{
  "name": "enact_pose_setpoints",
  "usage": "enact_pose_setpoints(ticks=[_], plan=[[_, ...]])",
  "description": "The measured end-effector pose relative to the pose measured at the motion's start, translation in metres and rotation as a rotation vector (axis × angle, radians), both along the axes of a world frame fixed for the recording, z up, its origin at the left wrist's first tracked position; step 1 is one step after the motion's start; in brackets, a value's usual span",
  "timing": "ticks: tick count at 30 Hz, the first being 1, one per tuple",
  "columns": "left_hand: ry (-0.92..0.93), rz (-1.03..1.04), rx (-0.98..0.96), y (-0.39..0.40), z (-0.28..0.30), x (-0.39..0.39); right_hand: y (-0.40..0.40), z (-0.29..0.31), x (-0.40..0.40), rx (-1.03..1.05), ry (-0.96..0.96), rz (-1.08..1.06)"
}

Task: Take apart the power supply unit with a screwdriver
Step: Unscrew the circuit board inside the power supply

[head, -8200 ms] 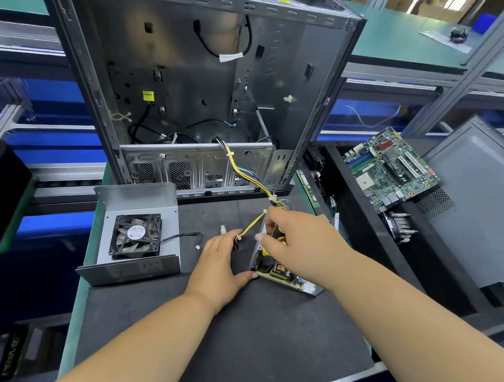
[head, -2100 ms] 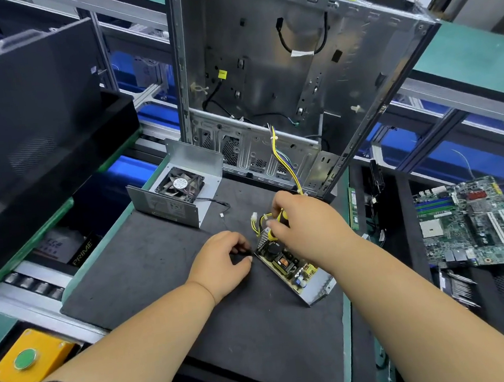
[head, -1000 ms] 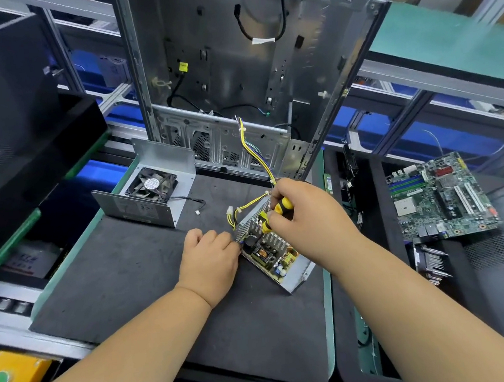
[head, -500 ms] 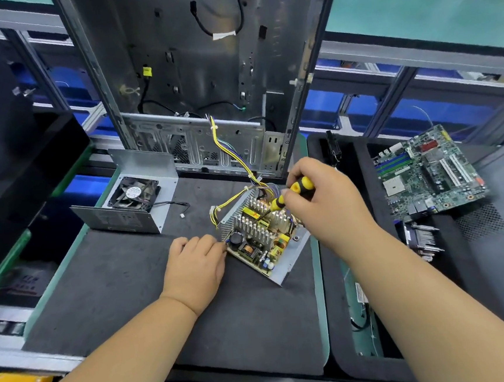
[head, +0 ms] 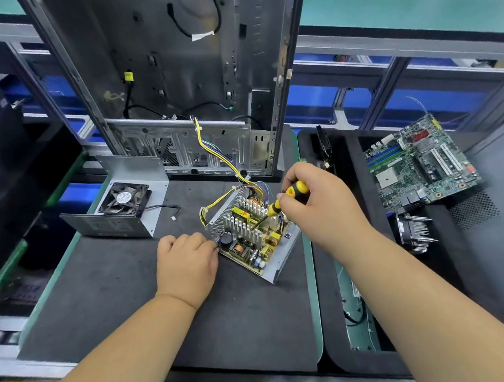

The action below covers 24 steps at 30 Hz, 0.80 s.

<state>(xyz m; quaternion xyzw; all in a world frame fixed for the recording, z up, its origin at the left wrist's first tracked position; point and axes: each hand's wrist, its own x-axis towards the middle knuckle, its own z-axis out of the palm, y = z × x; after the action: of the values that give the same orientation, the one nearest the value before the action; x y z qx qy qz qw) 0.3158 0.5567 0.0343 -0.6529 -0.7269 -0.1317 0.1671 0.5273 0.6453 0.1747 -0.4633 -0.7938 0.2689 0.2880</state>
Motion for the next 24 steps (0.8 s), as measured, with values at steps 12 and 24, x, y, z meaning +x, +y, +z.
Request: enact_pose_setpoints(ticks=[12, 24], plan=[[0.148, -0.041, -0.246, 0.011, 0.03, 0.013, -0.004, 0.01, -0.003, -0.005, 0.005, 0.033], [0.226, -0.043, -0.213, 0.01, 0.023, 0.003, -0.004, 0.015, -0.002, 0.015, 0.02, 0.03]])
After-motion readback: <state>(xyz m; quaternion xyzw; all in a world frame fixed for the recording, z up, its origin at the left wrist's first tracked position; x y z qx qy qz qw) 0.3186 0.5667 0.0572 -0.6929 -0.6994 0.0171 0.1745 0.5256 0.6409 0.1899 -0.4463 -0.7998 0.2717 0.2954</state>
